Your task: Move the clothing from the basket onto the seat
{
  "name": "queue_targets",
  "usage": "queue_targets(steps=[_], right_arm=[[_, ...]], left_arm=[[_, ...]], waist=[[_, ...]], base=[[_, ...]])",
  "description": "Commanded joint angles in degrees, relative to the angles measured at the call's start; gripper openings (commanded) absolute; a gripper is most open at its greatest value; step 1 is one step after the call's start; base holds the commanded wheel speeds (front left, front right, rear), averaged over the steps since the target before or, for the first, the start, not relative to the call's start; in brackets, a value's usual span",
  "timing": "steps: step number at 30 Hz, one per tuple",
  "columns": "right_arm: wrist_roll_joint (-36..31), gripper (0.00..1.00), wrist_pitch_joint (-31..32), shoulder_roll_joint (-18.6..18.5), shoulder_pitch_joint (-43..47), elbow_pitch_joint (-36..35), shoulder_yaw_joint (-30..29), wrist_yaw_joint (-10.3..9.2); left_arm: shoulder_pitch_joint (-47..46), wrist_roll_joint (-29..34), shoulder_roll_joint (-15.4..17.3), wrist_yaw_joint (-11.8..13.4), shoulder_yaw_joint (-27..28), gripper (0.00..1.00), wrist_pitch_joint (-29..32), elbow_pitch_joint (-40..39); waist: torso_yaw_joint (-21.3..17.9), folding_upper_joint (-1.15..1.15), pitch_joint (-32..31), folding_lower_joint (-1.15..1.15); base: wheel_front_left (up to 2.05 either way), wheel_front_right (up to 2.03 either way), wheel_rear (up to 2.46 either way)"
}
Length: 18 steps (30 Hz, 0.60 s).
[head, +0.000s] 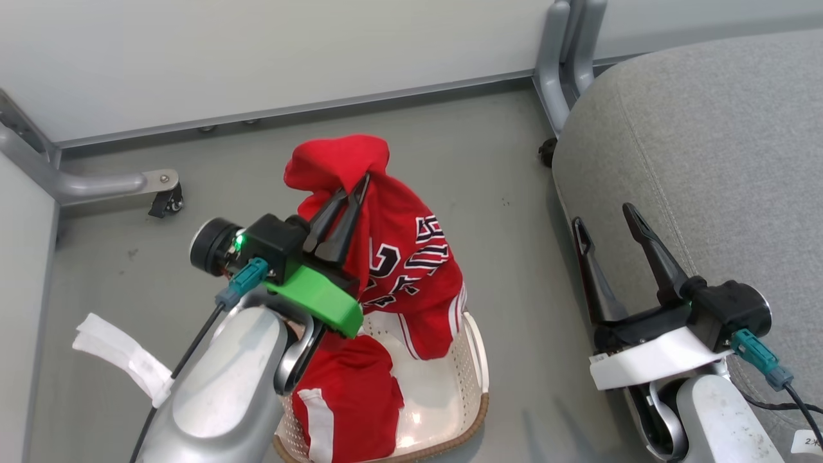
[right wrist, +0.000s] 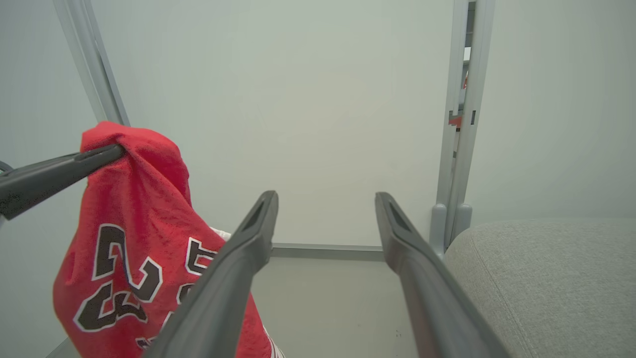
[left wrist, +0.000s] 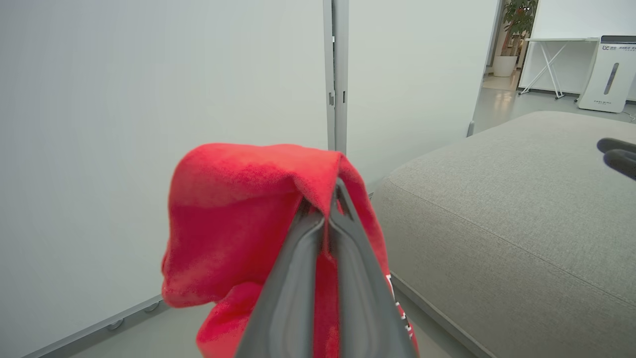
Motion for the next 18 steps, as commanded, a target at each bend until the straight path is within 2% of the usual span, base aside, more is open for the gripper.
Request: queue_targets(steps=[1, 18], right_arm=[[0.4, 1.0, -0.2, -0.2, 0.9, 0.1, 0.0, 0.0], [0.9, 1.0, -0.2, -0.2, 3.8, 0.0, 0.4, 0.0]], left_arm=[[-1.4, 0.1, 0.1, 0.0, -0.2, 0.0, -0.1, -0.9], [-9.0, -1.0, 0.6, 0.0, -3.8, 0.0, 0.8, -9.4]], waist=[[0.7, 0.48, -1.0, 0.0], [1.4, 0.48, -3.5, 0.0]], base=[[0.0, 0.0, 0.0], [0.0, 0.0, 0.0]])
